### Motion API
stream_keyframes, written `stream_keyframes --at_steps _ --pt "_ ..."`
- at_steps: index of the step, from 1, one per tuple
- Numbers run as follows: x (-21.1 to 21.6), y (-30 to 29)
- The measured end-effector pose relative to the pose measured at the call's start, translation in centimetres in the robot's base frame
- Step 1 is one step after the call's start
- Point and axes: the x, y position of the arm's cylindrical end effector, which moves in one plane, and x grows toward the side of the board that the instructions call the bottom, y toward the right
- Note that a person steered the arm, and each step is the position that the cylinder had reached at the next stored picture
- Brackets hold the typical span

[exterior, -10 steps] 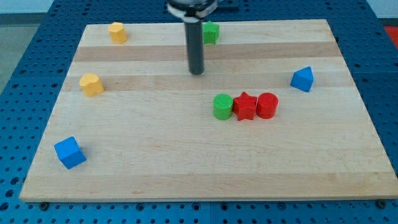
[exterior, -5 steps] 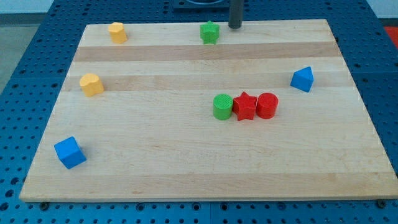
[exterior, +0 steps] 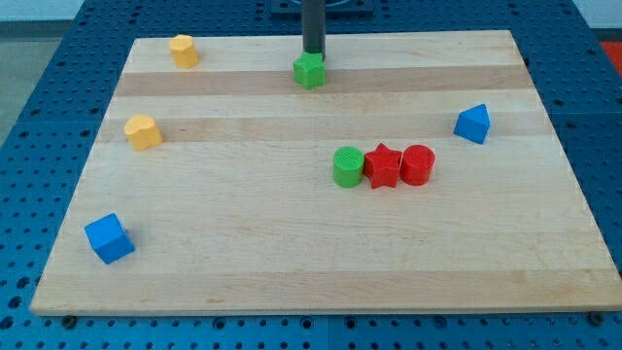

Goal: Slide the green star to the left side of the green circle

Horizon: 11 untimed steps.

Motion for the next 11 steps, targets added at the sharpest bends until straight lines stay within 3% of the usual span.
stream_keyframes --at_steps 3,5,7,11 --pt "5.4 -5.3" --pt "3.1 -4.0" --pt "3.5 0.2" --pt "12.0 -0.1"
